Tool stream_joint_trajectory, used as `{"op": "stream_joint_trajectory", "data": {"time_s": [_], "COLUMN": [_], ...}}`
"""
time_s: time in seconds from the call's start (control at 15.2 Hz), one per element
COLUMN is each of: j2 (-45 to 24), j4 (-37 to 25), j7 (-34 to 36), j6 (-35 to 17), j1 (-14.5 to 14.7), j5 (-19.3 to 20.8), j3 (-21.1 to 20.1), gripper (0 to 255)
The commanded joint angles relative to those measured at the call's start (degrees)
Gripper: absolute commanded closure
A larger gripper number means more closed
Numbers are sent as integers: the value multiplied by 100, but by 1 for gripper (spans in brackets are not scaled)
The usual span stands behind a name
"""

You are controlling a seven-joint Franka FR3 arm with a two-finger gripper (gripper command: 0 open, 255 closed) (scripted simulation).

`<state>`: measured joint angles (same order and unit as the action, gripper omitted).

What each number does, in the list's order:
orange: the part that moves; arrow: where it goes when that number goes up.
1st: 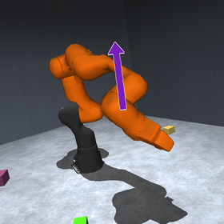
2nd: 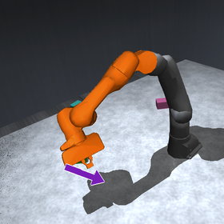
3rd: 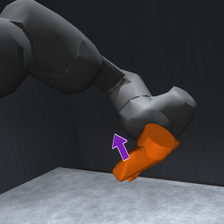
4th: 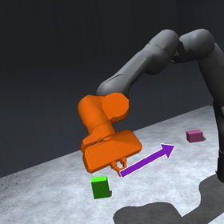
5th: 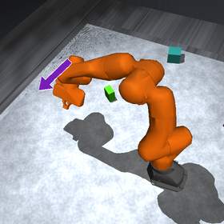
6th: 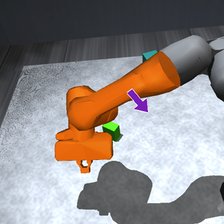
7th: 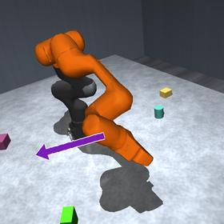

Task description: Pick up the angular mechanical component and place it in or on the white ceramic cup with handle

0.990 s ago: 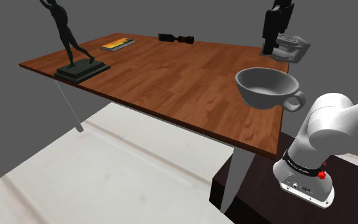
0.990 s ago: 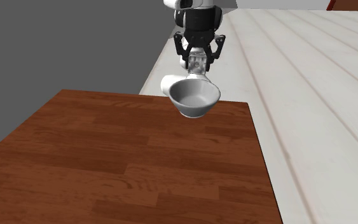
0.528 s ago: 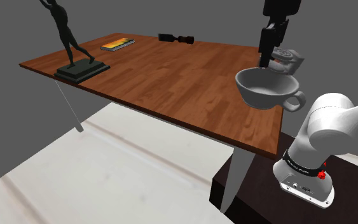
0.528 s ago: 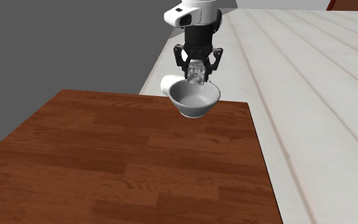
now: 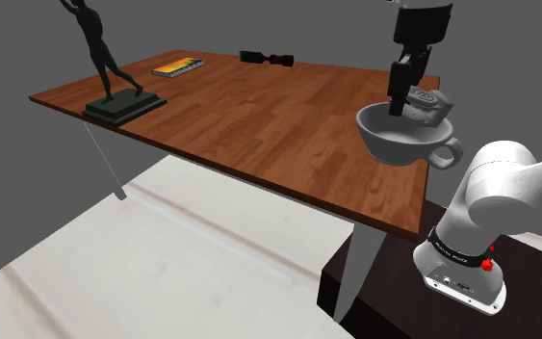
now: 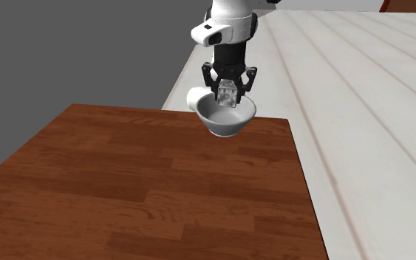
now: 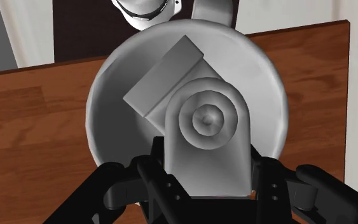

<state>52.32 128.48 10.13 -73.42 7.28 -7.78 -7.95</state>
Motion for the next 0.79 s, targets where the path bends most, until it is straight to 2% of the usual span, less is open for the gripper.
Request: {"op": "stream_joint_trajectory", "data": {"time_s": [0.0, 0.2, 0.26, 0.59, 0.73], "j2": [3, 3, 3, 3, -232], "j4": [11, 11, 11, 11, -521], "j7": [-1, -1, -1, -1, 17], "j6": [-10, -10, -10, -10, 288], "j1": [0, 0, 0, 0, -19], "j5": [-1, -1, -1, -1, 31], "j3": [-1, -1, -1, -1, 28], "gripper": [255, 255, 0, 0, 0]}}
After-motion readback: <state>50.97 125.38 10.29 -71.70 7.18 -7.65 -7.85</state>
